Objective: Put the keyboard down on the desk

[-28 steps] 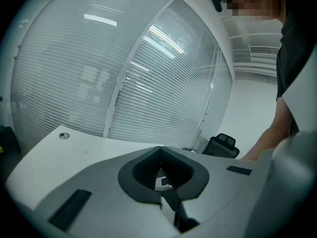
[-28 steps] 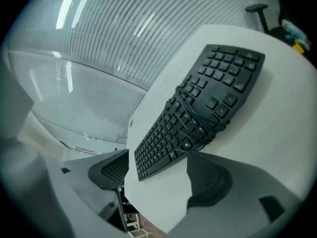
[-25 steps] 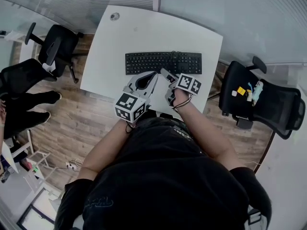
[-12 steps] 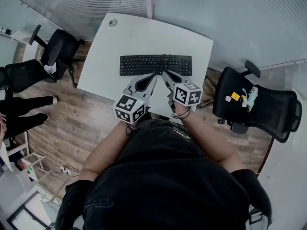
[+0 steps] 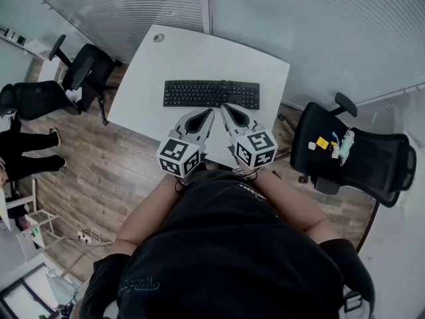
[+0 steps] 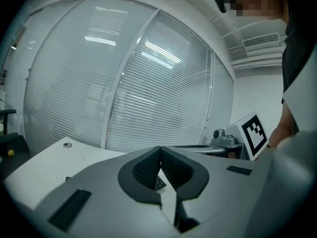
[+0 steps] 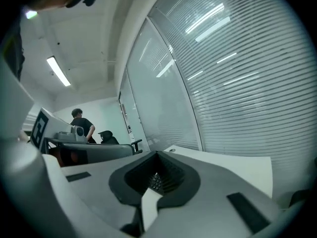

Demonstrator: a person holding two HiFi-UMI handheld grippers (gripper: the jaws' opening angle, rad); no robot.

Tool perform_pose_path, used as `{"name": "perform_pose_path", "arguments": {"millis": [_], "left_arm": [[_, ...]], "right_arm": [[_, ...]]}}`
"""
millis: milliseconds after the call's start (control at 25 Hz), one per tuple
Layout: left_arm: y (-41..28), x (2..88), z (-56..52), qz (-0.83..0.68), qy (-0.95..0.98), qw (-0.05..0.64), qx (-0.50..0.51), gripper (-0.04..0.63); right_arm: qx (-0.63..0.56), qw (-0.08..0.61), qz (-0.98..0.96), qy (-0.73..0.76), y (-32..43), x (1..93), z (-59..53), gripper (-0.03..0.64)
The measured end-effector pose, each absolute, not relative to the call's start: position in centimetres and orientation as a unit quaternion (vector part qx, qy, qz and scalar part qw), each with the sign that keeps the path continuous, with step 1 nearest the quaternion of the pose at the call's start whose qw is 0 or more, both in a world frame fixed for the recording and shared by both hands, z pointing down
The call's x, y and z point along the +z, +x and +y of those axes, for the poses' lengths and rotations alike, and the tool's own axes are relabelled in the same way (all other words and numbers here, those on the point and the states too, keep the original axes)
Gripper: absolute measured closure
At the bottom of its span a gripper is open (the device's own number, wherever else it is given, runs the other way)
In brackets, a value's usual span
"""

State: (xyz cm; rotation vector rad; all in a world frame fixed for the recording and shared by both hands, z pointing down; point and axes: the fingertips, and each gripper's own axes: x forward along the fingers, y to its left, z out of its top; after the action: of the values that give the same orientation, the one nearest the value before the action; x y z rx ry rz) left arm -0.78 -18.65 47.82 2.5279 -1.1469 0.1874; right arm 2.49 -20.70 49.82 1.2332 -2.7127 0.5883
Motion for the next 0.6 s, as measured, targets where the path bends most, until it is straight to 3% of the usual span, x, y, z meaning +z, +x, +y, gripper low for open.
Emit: {"name": "perform_pose_path", "arguments": {"millis": [600], "left_arm": [[-1.7,48.1,-15.3,-0.447,0.874,0.180,0.067,0.580]], "right_arm": [[0.198,0.039,-0.911,0.359,1.4,49.6,-17.8,0.595]]}}
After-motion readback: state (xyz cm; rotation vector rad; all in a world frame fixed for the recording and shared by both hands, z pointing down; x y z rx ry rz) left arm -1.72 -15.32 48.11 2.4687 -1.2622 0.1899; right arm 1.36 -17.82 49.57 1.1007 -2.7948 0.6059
